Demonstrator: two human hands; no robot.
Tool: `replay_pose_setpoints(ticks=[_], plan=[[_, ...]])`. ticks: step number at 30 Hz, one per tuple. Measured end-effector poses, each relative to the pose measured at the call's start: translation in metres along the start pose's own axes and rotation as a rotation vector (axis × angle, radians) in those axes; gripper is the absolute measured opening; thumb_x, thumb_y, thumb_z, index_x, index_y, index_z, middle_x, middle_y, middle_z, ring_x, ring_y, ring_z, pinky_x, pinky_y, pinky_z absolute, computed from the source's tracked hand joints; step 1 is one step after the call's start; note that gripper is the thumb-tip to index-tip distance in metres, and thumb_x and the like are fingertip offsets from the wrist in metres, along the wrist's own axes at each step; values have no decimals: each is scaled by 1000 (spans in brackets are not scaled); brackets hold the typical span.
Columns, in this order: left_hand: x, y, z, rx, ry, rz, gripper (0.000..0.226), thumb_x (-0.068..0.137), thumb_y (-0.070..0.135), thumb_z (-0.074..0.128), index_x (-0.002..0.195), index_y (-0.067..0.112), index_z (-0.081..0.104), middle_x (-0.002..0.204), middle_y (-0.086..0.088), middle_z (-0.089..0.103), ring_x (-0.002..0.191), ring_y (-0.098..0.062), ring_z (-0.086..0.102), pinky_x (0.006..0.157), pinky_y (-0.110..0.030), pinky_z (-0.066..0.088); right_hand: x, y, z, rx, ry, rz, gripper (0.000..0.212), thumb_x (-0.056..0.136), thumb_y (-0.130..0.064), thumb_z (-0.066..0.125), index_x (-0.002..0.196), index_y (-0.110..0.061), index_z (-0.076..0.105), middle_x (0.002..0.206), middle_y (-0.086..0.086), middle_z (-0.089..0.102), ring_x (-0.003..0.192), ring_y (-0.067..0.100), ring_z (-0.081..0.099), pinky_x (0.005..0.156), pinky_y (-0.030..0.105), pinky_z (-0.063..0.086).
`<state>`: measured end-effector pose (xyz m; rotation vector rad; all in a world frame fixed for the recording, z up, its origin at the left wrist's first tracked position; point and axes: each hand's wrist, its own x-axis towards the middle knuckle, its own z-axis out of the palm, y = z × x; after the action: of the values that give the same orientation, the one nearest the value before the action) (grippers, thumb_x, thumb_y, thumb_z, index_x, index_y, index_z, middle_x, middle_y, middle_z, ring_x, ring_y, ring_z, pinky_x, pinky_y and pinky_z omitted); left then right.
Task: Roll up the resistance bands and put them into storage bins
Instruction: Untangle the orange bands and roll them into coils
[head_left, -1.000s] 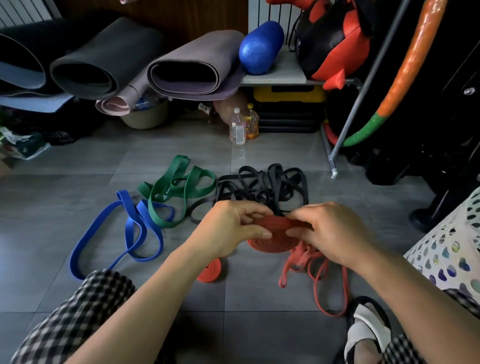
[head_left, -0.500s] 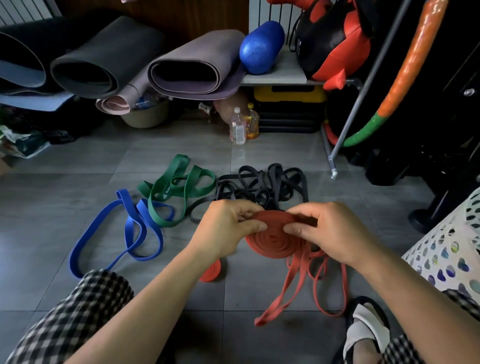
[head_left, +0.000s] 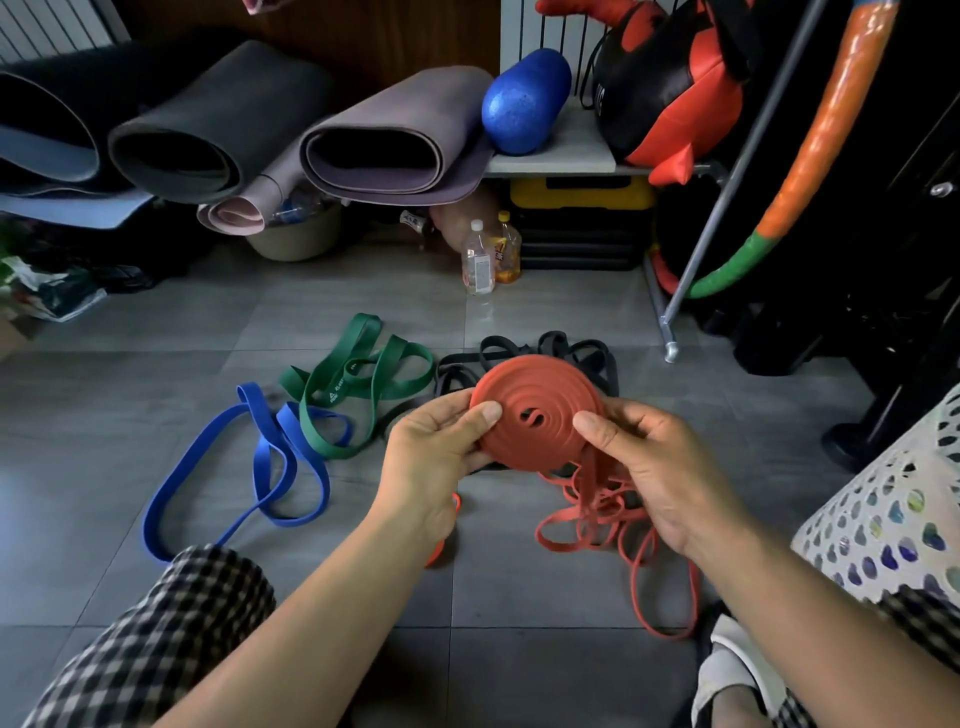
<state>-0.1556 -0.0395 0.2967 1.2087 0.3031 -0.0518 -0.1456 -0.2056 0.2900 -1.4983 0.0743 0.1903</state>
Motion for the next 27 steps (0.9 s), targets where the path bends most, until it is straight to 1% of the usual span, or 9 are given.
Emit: replay_pose_setpoints(ticks=[3, 5, 9, 10, 12, 15, 17, 21, 27], plan=[[3, -2, -6, 14, -37, -79, 12, 85, 3, 58, 93, 8, 66, 75, 0, 73, 69, -12, 70, 60, -21, 55, -1, 3, 4, -7, 15, -22, 17, 70, -28, 66, 84, -19, 69, 78, 4, 73, 72, 17, 68, 68, 27, 56], [7, -2, -12, 190, -103, -117, 16, 85, 6, 61, 100, 10, 65, 84, -1, 73, 76, -16, 70, 71, -27, 54, 1, 0, -4, -202, 2, -87, 14, 70, -33, 67, 79, -22, 71, 77, 5, 73, 73, 23, 68, 72, 36, 55], [14, -1, -17, 727, -253, 112, 61, 76, 8, 73, 131, 19, 49, 115, 6, 59, 102, -6, 58, 87, -14, 45, 2, -7, -14, -837, -132, -305, 10, 80, -24, 68, 90, -23, 70, 80, 0, 72, 74, 16, 67, 72, 35, 51], [14, -1, -16, 841, -321, 170, 65, 73, 10, 75, 132, 22, 48, 116, 8, 58, 104, -2, 55, 89, -15, 44, 0, -7, -10, -975, -175, -349, 15, 81, -26, 68, 95, -23, 70, 82, -2, 72, 75, 13, 66, 72, 32, 50], [11, -4, -14, 1023, -428, 271, 46, 74, 12, 75, 118, 17, 62, 96, 9, 64, 83, 6, 57, 78, -16, 46, -6, -7, -1, -1111, -216, -403, 18, 82, -31, 66, 99, -26, 69, 80, -6, 71, 72, 6, 61, 68, 25, 45], [9, -5, -15, 1024, -378, 324, 11, 75, 12, 74, 86, 13, 71, 65, 10, 60, 54, 3, 53, 58, -16, 45, -5, -8, 0, -913, -244, -325, 19, 81, -26, 68, 99, -26, 69, 77, -10, 69, 73, 2, 63, 71, 24, 50], [7, -1, -16, 817, -312, 266, 13, 75, 8, 73, 79, 19, 70, 68, 5, 67, 61, -3, 59, 66, -23, 50, -1, -13, -7, -697, -242, -220, 19, 76, -21, 71, 94, -26, 69, 80, -9, 72, 76, 3, 66, 77, 26, 53], [2, 5, -10, 368, -235, 128, 19, 78, -2, 65, 83, 16, 68, 71, 2, 72, 66, -11, 65, 68, -22, 53, 3, -20, -14, -278, -200, -73, 22, 61, -26, 69, 83, -25, 68, 76, -10, 73, 71, 5, 68, 67, 18, 54], [-5, 3, 3, 109, -141, 99, 16, 80, -1, 61, 90, 11, 66, 71, 3, 72, 66, -8, 67, 63, -19, 54, 2, -17, -10, -94, -96, 0, 22, 58, -26, 70, 79, -21, 70, 78, -2, 74, 73, 10, 69, 70, 22, 56]])
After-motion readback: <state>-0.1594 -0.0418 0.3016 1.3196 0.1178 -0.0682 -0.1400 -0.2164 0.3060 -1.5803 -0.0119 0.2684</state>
